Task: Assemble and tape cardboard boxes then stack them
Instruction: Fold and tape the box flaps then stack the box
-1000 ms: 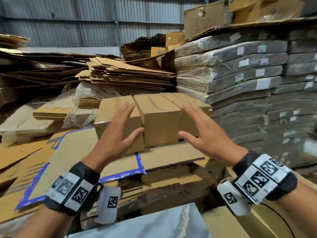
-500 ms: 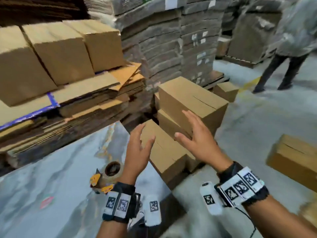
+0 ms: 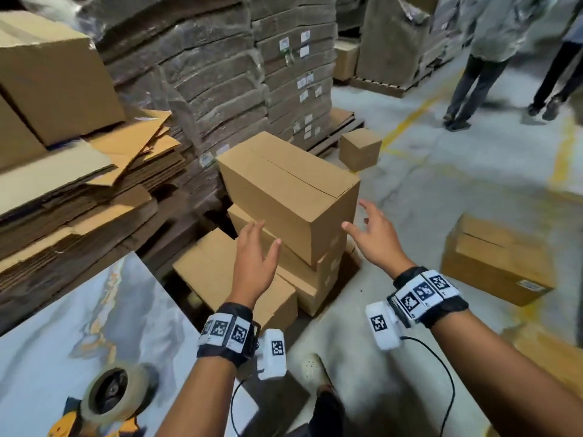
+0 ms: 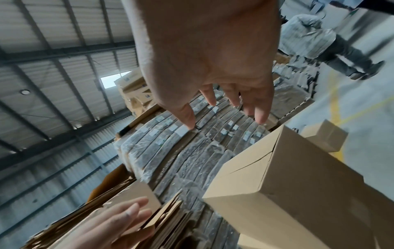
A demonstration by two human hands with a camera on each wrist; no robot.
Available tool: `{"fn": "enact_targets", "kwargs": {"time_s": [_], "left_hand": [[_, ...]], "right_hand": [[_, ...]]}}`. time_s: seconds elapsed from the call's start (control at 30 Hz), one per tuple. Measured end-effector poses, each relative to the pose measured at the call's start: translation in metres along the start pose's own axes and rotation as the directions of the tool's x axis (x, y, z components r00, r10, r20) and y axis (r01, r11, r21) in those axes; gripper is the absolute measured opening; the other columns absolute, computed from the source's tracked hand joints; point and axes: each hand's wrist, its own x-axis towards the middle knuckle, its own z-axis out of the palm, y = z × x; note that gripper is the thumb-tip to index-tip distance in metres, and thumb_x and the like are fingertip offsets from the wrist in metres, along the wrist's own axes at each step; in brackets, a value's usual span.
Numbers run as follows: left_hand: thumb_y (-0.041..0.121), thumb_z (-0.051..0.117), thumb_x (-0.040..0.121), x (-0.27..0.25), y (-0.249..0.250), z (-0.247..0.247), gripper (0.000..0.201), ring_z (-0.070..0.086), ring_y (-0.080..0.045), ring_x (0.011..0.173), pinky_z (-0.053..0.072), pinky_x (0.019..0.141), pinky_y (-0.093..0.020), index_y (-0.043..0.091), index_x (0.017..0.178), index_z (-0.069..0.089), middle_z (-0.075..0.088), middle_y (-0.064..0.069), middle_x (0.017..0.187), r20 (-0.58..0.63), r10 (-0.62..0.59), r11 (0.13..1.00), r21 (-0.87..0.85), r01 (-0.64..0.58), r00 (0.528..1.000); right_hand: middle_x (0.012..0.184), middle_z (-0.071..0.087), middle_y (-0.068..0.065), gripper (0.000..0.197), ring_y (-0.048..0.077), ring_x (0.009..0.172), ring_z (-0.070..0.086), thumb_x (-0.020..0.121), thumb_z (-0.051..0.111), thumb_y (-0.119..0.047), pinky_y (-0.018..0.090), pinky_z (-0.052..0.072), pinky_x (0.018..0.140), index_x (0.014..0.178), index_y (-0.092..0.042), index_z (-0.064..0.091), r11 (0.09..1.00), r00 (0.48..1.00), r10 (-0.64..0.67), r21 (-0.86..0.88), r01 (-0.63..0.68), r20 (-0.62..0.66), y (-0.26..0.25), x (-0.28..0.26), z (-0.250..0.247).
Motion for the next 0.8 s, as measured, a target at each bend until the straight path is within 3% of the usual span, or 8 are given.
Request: {"fn": "enact_targets", "kwargs": {"time_s": [0.17,0.3,0.37,0.43,0.5,0.6,0.7,0.8], "left_hand": [[0.033,0.054,0.104,0.098,-0.023,0.054,0.056,0.036,-0.027,0.144,0.029,0.119,-0.038,0.008,0.152,0.038,0.037,-0.014,0.156,0.050,-0.168,0.981,-0.085,0.172,0.985],[0.040,0.054,0.103,0.163,-0.049,0.092,0.061,0.040,-0.032,0.142,0.034,0.117,-0.049,0.011,0.153,0.036,0.039,-0.015,0.157,0.136,-0.404,0.869,-0.251,0.426,0.905],[0.039,0.054,0.103,0.194,-0.059,0.107,0.063,0.036,-0.031,0.145,0.033,0.118,-0.049,0.010,0.155,0.032,0.034,-0.014,0.160,0.201,-0.552,0.704,-0.408,0.581,0.809],[0.037,0.051,0.105,0.215,-0.064,0.118,0.064,0.029,-0.033,0.149,0.031,0.119,-0.051,0.012,0.159,0.026,0.024,-0.012,0.165,0.341,-0.682,0.396,-0.572,0.718,0.648],[0.038,0.046,0.107,0.230,-0.067,0.126,0.062,0.021,-0.037,0.151,0.028,0.120,-0.053,0.017,0.160,0.022,0.014,-0.014,0.167,0.445,-0.703,0.200,-0.625,0.755,0.554],[0.041,0.043,0.107,0.247,-0.070,0.137,0.055,0.016,-0.035,0.153,0.022,0.121,-0.057,0.025,0.158,0.029,0.017,-0.006,0.167,0.500,-0.661,0.217,-0.586,0.781,0.559],[0.044,0.044,0.106,0.251,-0.064,0.146,0.058,0.018,-0.028,0.153,0.016,0.123,-0.056,0.024,0.158,0.028,0.025,0.002,0.164,0.545,-0.613,0.235,-0.565,0.791,0.572],[0.038,0.058,0.101,0.242,-0.076,0.149,0.082,0.028,-0.021,0.149,0.018,0.124,-0.047,0.018,0.162,0.007,0.035,0.005,0.154,0.414,-0.675,0.287,-0.615,0.734,0.610]], "right_hand": [[0.152,0.044,0.015,0.061,0.032,0.139,0.042,0.098,0.063,-0.029,0.041,0.035,0.113,0.150,-0.011,0.039,0.992,0.995,0.101,-0.079,-0.102,-0.018,0.024,0.117,-0.002],[0.149,0.049,0.017,0.058,0.034,0.137,0.044,0.096,0.067,-0.026,0.037,0.036,0.107,0.145,-0.005,0.045,0.973,0.980,0.196,-0.131,-0.190,0.032,0.039,0.205,0.004],[0.144,0.052,0.017,0.057,0.035,0.133,0.048,0.095,0.067,-0.027,0.037,0.038,0.105,0.143,-0.004,0.046,0.951,0.961,0.264,-0.185,-0.246,0.081,0.050,0.249,0.013],[0.138,0.057,0.017,0.053,0.037,0.127,0.052,0.091,0.068,-0.027,0.039,0.041,0.103,0.137,-0.006,0.050,0.924,0.931,0.341,-0.229,-0.307,0.128,0.065,0.286,0.023],[0.124,0.063,0.016,0.051,0.038,0.118,0.057,0.079,0.070,-0.032,0.042,0.045,0.101,0.122,-0.009,0.055,0.910,0.917,0.368,-0.265,-0.321,0.156,0.082,0.316,0.033],[0.121,0.062,0.016,0.058,0.037,0.116,0.057,0.074,0.073,-0.038,0.046,0.045,0.104,0.120,-0.008,0.055,0.905,0.901,0.391,-0.255,-0.340,0.186,0.097,0.344,0.046],[0.148,0.045,0.021,0.092,0.038,0.132,0.049,0.073,0.074,-0.056,0.045,0.042,0.111,0.147,-0.009,0.043,0.898,0.893,0.422,-0.213,-0.386,0.160,0.099,0.348,0.056],[0.157,0.040,0.013,0.086,0.034,0.142,0.041,0.087,0.065,-0.062,0.042,0.034,0.116,0.153,-0.014,0.038,0.903,0.883,0.420,-0.196,-0.383,0.208,0.091,0.329,0.061]]}}
